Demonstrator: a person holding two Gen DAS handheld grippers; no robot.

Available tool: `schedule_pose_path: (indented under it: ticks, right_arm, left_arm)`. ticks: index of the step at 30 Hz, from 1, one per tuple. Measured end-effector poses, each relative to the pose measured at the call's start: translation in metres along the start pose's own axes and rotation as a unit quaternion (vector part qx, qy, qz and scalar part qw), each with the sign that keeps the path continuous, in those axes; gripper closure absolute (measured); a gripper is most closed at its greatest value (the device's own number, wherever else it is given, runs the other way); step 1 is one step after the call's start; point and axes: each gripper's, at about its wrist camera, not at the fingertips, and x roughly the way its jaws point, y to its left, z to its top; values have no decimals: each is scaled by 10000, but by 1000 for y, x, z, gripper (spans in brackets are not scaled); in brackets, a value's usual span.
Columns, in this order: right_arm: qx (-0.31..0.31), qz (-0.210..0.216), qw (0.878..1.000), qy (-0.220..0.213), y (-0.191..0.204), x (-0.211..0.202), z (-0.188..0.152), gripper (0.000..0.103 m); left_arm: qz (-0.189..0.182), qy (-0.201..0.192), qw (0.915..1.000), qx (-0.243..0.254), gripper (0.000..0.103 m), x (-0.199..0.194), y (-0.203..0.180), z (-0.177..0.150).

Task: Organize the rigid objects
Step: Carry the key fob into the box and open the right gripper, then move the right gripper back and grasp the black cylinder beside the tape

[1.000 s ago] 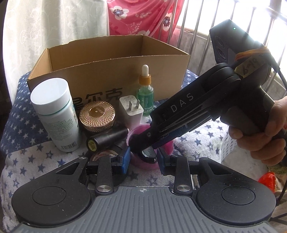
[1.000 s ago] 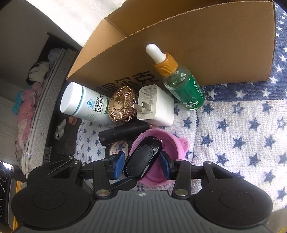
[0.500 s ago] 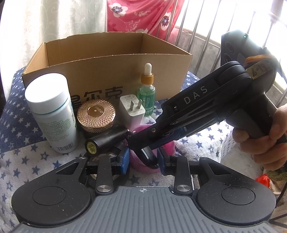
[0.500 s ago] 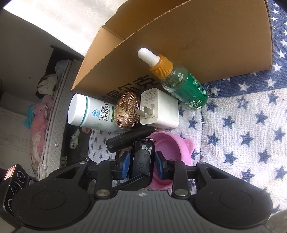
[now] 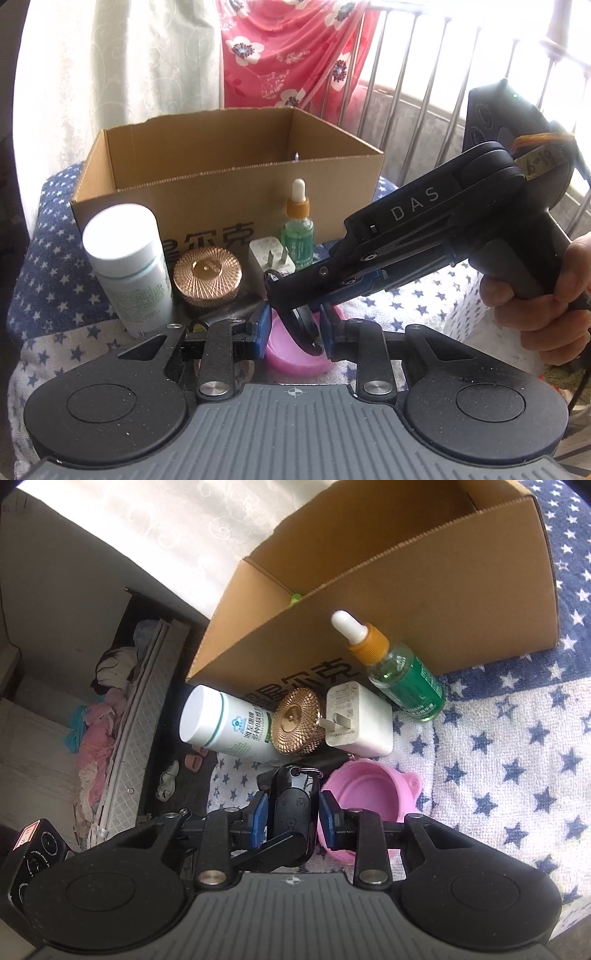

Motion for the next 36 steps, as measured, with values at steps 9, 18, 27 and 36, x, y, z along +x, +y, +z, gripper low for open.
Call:
schedule_pose_path:
  ticks: [9,18,27,36]
  right_arm:
    - [-708,204,9969,-289,59,-9,78,70]
    - [-374,-28,9990,251,48,62,186,70]
    - [-95,-578,9959,683,13,141,235,70]
    - [-118,-813,9943,682,12,146,242,69]
  left_arm:
    - [368,-476,9981,136,76,-18,28,74]
    - [362,316,9979,-431,75,53,105,142]
    - [909,934,9897,-586,74,126,148,156]
    - [1071,721,9903,-508,72,120,150,162]
